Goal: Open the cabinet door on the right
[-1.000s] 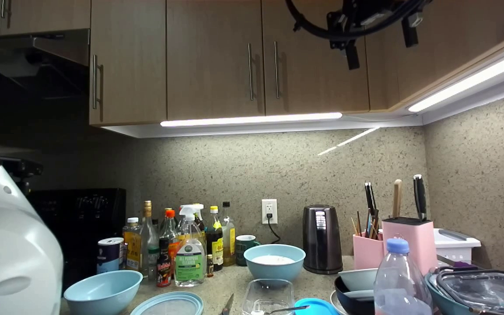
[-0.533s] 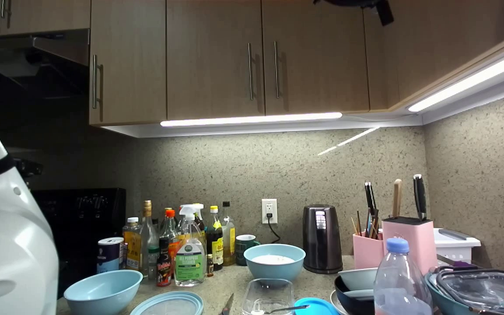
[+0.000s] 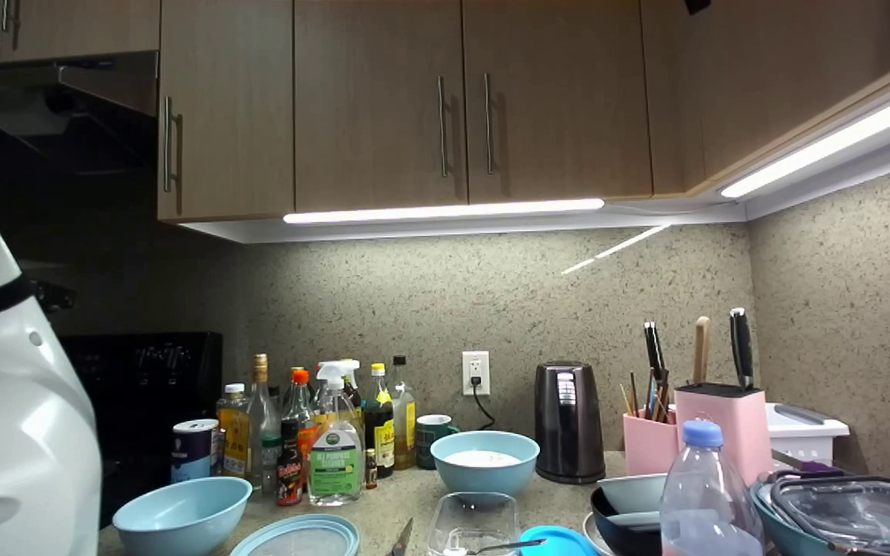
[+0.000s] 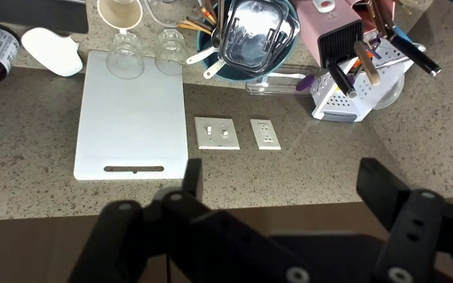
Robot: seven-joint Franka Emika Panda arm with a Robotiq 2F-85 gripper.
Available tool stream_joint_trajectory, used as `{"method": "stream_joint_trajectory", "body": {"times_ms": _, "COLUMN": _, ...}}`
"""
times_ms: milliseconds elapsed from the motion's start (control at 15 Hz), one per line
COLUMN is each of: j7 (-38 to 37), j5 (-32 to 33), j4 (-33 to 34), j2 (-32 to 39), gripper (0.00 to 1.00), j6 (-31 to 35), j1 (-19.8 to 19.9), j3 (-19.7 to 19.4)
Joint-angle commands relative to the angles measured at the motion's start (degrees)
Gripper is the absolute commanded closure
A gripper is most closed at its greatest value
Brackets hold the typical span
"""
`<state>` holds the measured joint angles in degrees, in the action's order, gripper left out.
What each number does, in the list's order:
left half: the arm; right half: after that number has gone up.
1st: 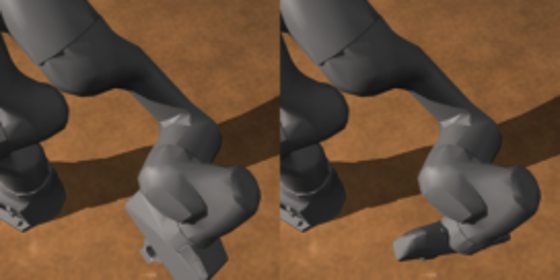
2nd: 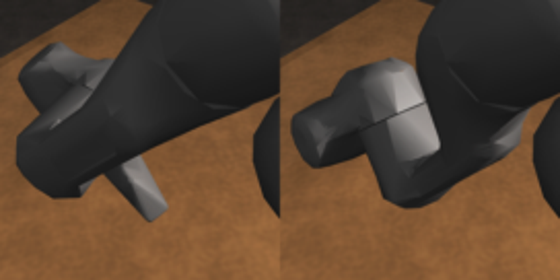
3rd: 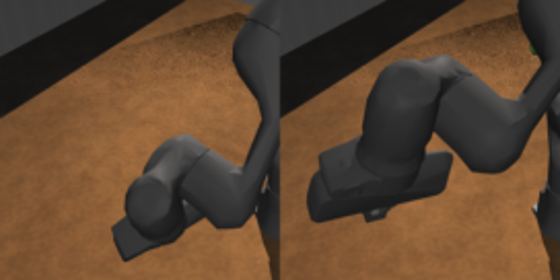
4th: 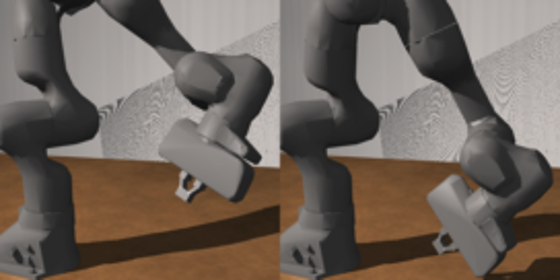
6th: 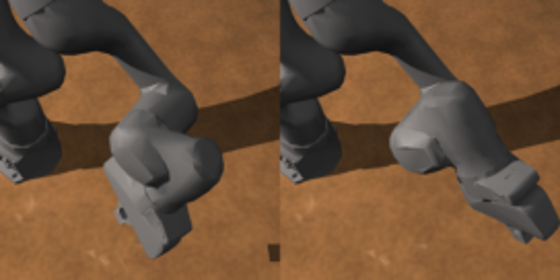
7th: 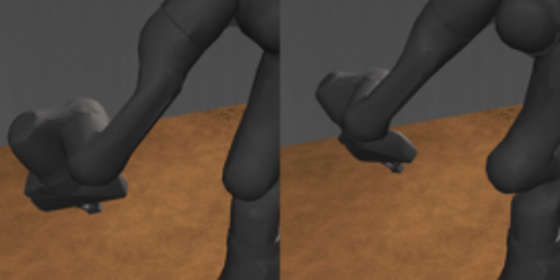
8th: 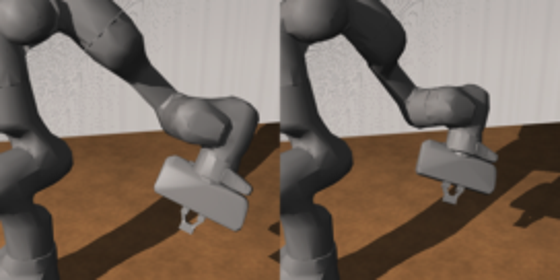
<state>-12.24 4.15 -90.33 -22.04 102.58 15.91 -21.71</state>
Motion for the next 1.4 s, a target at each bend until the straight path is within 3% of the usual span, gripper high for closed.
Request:
{"method": "stream_joint_trajectory", "body": {"times_ms": 0, "j7": -6.55, "j5": -0.93, "j4": 4.82, "j2": 5.28, "gripper": 0.00, "j6": 3.50, "j1": 2.53, "j3": 0.41}}
{"method": "stream_joint_trajectory", "body": {"times_ms": 400, "j7": -17.89, "j5": -0.88, "j4": 16.00, "j2": 15.04, "gripper": 0.00, "j6": 5.61, "j1": 4.99, "j3": -0.88}}
{"method": "stream_joint_trajectory", "body": {"times_ms": 467, "j7": -14.28, "j5": 0.00, "j4": 11.23, "j2": 11.00, "gripper": 0.00, "j6": 5.33, "j1": 3.35, "j3": -0.85}}
{"method": "stream_joint_trajectory", "body": {"times_ms": 800, "j7": -16.67, "j5": 0.00, "j4": 15.29, "j2": 14.71, "gripper": 0.00, "j6": 5.34, "j1": 4.23, "j3": -1.04}}
{"method": "stream_joint_trajectory", "body": {"times_ms": 1200, "j7": 2.16, "j5": -4.42, "j4": 22.46, "j2": 21.20, "gripper": 0.00, "j6": 10.04, "j1": 5.55, "j3": -4.00}}
{"method": "stream_joint_trajectory", "body": {"times_ms": 1333, "j7": -6.93, "j5": -2.81, "j4": 23.56, "j2": 21.90, "gripper": 0.00, "j6": 10.70, "j1": 5.16, "j3": -4.72}}
